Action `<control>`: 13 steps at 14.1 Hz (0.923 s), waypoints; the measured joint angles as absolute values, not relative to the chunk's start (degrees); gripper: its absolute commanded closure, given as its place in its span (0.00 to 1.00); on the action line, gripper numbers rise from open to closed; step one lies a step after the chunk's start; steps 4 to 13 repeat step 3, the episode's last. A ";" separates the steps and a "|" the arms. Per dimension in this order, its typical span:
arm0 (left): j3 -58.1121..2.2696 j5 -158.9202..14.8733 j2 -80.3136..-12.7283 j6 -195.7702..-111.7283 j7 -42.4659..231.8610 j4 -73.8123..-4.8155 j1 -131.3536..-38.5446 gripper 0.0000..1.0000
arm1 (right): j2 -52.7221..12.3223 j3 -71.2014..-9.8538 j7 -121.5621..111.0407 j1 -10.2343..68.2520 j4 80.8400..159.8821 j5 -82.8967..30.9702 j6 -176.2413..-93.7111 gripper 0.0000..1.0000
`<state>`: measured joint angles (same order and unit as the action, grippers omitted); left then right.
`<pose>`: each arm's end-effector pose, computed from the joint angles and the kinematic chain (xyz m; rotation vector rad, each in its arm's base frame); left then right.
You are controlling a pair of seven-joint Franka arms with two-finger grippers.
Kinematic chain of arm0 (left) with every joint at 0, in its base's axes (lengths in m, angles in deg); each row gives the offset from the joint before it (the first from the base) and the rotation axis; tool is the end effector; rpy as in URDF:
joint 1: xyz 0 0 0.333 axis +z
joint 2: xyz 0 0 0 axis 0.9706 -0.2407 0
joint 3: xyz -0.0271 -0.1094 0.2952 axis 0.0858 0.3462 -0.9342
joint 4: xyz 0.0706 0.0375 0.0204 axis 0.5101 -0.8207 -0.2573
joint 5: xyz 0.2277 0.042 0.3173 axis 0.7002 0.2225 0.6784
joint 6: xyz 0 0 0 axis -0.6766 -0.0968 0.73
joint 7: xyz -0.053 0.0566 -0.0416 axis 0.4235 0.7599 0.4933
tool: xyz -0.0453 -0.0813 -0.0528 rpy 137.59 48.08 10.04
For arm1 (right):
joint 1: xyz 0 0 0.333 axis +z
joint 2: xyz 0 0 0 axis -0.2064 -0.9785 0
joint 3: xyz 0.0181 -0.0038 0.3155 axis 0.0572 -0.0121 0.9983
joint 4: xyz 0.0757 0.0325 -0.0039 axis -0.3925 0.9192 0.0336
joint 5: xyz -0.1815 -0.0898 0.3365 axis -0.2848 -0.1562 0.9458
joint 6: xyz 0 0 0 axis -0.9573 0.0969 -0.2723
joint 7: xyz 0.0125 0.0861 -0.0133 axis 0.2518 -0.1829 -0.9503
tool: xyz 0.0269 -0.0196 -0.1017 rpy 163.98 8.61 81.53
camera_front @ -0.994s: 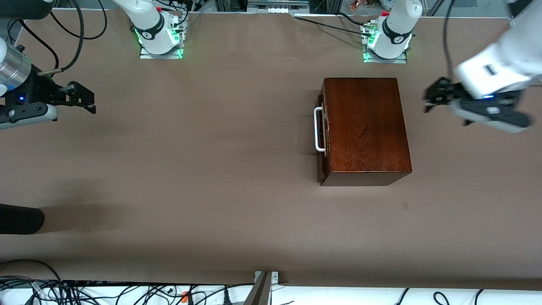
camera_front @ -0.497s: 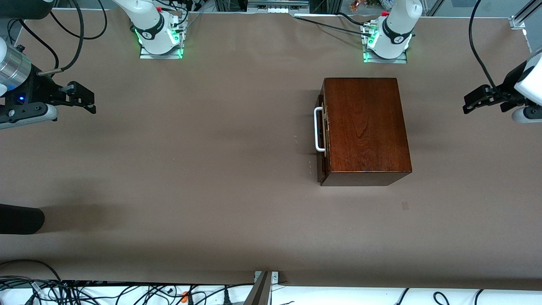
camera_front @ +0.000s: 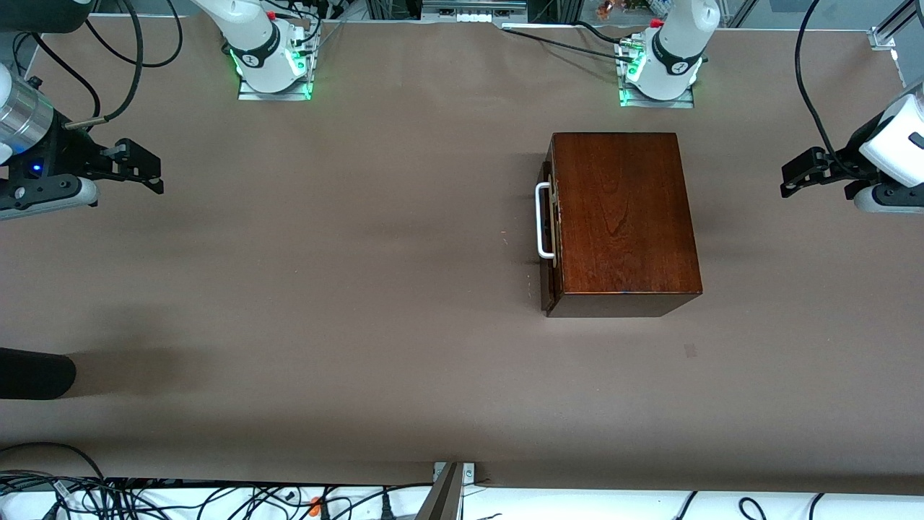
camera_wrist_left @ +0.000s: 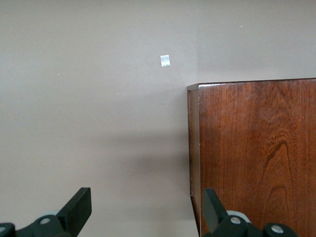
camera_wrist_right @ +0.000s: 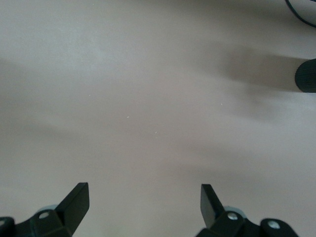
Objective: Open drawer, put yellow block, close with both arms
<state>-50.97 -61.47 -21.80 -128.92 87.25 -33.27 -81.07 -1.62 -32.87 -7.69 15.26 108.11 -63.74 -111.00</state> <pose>0.5603 0.0006 0.5901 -3.1125 0.0344 0.0633 0.5808 0.0541 0.6061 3.1100 0.3554 -0.0030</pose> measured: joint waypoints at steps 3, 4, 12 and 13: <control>-50.85 -61.47 -21.72 -128.30 87.23 -33.27 -80.81 0.00 | -1.62 -32.87 -7.69 15.26 108.11 -63.74 -111.00 0.00; -50.85 -61.47 -21.72 -128.30 87.23 -33.27 -80.81 0.00 | -1.62 -32.87 -7.69 15.26 108.11 -63.74 -111.00 0.00; -50.85 -61.47 -21.72 -128.30 87.23 -33.27 -80.81 0.00 | -1.62 -32.87 -7.69 15.26 108.11 -63.74 -111.00 0.00; -50.85 -61.47 -21.72 -128.30 87.23 -33.27 -80.81 0.00 | -1.62 -32.87 -7.69 15.26 108.11 -63.74 -111.00 0.00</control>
